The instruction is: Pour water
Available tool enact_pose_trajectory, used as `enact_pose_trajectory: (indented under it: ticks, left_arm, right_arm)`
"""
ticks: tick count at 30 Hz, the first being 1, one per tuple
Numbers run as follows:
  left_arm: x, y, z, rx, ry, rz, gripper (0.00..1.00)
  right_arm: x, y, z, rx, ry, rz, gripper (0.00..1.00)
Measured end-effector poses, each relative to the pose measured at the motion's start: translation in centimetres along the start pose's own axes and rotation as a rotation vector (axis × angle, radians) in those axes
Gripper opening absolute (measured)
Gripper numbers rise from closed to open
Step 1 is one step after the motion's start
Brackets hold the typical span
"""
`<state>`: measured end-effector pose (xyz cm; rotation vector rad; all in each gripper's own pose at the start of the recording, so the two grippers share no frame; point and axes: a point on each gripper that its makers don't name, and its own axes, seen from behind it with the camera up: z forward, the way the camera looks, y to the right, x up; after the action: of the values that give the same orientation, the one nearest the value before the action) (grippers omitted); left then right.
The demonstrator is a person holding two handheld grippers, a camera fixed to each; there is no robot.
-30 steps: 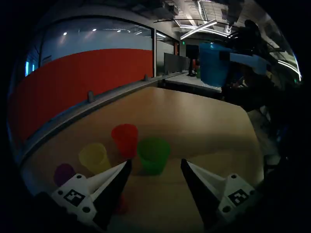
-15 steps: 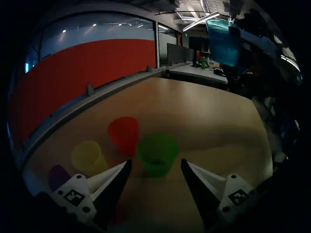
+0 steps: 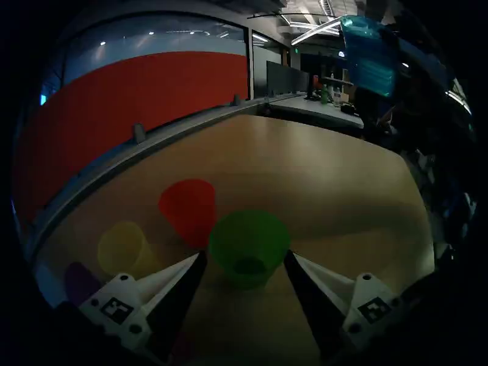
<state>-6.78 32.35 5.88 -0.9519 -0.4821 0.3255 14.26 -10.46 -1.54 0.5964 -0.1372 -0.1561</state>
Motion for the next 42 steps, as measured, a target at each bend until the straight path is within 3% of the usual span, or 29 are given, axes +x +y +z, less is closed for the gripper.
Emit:
enact_pose_trajectory:
  ticks: [12,21,33,42]
  left_arm:
    - [0.4,0.4,1.3,0.004,0.003,-0.019,0.94]
    - [0.9,0.6,1.2,-0.006,0.017,-0.047,0.89]
    - [1.3,0.9,0.4,-0.014,0.032,-0.038,0.88]
    - [3.3,0.5,-2.0,-0.005,0.104,-0.037,0.88]
  right_arm:
    - [0.0,0.0,-0.1,0.001,0.0,-0.004,0.92]
    - [-0.1,0.1,-0.4,-0.001,0.001,-0.002,0.92]
    - [-0.1,0.2,-0.5,-0.005,0.004,-0.003,0.92]
    - [0.1,0.2,-0.6,-0.007,0.005,-0.005,0.92]
